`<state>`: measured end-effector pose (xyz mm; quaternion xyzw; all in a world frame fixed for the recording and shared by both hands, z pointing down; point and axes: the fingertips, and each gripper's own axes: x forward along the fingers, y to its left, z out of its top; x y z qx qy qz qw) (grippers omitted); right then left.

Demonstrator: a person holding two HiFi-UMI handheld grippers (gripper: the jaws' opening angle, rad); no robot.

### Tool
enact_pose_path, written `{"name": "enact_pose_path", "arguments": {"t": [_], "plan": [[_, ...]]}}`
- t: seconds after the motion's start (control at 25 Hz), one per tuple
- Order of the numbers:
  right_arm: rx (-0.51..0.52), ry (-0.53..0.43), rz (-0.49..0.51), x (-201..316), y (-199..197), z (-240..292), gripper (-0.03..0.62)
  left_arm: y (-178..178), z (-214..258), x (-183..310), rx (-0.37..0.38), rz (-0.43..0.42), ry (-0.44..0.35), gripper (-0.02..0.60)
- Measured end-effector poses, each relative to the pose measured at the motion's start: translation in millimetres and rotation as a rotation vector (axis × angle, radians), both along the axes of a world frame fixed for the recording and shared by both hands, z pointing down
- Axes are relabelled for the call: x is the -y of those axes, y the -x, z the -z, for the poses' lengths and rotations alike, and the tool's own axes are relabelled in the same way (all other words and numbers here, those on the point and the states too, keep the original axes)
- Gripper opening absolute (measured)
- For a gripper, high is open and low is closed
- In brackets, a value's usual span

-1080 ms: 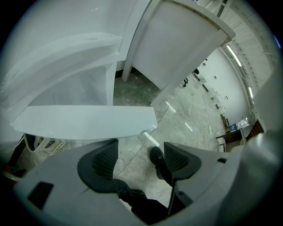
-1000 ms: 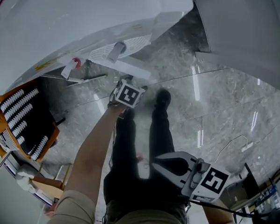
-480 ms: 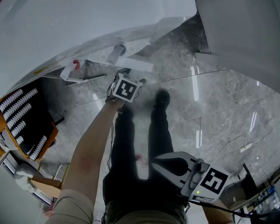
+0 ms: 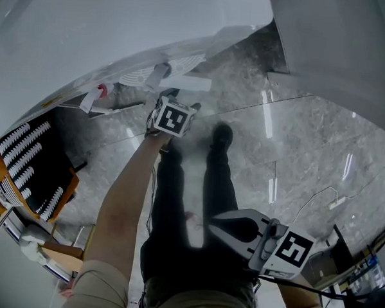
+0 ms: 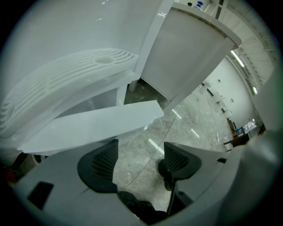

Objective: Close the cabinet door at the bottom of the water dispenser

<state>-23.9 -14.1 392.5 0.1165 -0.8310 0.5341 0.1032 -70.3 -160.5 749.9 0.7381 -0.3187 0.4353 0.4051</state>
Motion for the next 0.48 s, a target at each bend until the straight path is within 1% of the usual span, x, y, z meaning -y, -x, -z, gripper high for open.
{"name": "enact_pose_path", "arguments": {"t": [0.48], "plan": [[-0.007, 0.007, -0.002, 1.7, -2.1, -3.0, 0.015, -0.2, -2.3, 15.4, -0.001, 0.026, -0.028, 0.311]]}}
